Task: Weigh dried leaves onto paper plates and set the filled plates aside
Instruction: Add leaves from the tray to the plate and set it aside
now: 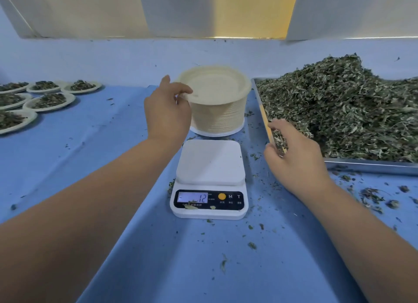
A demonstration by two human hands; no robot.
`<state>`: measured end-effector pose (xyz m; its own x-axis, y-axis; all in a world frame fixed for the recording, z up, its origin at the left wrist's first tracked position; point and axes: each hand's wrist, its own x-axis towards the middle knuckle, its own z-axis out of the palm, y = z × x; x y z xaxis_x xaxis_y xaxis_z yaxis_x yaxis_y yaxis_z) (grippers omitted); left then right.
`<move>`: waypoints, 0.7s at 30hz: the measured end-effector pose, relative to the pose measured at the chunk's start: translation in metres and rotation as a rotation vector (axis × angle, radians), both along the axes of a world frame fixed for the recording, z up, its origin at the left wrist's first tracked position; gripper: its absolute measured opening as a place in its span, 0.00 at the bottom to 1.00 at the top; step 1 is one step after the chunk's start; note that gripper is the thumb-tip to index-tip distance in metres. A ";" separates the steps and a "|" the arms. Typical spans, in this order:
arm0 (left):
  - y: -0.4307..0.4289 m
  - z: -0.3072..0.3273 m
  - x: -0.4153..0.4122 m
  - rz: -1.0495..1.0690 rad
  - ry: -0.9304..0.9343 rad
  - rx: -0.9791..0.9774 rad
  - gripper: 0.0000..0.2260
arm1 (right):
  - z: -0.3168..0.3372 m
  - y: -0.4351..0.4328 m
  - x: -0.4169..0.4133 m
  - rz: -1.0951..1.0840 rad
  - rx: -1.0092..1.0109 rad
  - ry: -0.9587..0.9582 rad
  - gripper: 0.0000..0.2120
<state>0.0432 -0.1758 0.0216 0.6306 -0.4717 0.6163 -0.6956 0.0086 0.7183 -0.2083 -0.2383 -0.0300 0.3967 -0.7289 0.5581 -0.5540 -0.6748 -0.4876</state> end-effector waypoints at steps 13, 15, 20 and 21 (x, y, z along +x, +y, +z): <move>0.060 -0.061 0.001 -0.429 0.337 -0.140 0.18 | -0.002 0.035 0.028 0.120 0.150 -0.129 0.15; 0.061 -0.063 0.008 -0.478 0.370 -0.113 0.16 | -0.004 0.034 0.028 0.102 0.098 -0.135 0.10; 0.062 -0.069 0.023 -0.486 0.504 0.037 0.15 | -0.007 0.023 0.021 0.097 -0.166 0.156 0.09; 0.062 -0.069 0.024 -0.500 0.520 0.055 0.16 | -0.008 0.020 0.020 0.096 -0.169 0.206 0.11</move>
<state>0.0668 -0.1140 -0.0472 0.5364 -0.8022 0.2621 -0.1856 0.1908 0.9639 -0.1882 -0.2181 -0.0375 0.5774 -0.5858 0.5688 -0.5594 -0.7912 -0.2470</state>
